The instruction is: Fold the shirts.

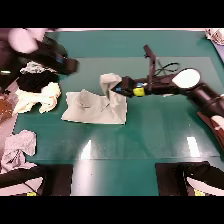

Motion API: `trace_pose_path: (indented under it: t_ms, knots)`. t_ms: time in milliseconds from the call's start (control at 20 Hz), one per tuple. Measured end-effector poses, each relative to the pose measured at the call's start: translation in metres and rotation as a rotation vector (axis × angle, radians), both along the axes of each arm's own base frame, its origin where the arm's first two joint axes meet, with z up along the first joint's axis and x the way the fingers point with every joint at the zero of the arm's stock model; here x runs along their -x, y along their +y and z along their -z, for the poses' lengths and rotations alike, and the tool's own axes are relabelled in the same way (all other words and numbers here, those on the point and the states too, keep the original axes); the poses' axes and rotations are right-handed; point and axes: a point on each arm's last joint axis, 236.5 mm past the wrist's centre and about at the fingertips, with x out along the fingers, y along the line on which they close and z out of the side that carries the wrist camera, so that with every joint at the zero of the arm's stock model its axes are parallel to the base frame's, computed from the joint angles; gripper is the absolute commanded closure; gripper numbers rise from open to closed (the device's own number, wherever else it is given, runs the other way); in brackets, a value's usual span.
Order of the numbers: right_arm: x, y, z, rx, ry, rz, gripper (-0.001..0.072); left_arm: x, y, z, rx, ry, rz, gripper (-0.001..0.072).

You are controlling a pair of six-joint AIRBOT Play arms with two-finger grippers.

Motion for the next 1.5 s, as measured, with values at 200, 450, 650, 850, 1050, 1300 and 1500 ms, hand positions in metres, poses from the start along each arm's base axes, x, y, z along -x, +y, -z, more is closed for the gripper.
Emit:
trace_pose_path:
  t_ms: [200, 450, 650, 850, 1050, 1300, 1500]
  knots:
    - [-0.004, 0.078, 0.019, -0.040, -0.006, -0.036, 0.0685, 0.028, 0.046, -0.021, -0.030, 0.025, -0.097, 0.0590]
    - [-0.011, 0.185, 0.069, -0.051, 0.005, -0.111, 0.0234, 0.049, 0.062, -0.022, -0.054, 0.080, -0.130, 0.0590]
    - [-0.020, 0.219, 0.102, -0.038, 0.033, -0.184, 0.0229, 0.053, 0.064, -0.022, -0.059, 0.093, -0.134, 0.0590]
    - [-0.046, 0.183, 0.094, 0.054, -0.016, -0.279, 0.0198, 0.053, 0.066, -0.021, -0.064, 0.092, -0.132, 0.0590]
    - [-0.073, 0.092, 0.082, 0.263, -0.036, -0.301, 0.0029, 0.050, 0.065, -0.023, -0.069, 0.075, -0.119, 0.0590]
    - [-0.064, -0.014, 0.114, 0.419, 0.115, -0.233, 0.0028, 0.049, 0.065, -0.024, -0.071, 0.068, -0.114, 0.0590]
    - [-0.033, -0.043, 0.142, 0.315, 0.199, -0.158, 0.0028, 0.048, 0.065, -0.024, -0.071, 0.065, -0.112, 0.0591]
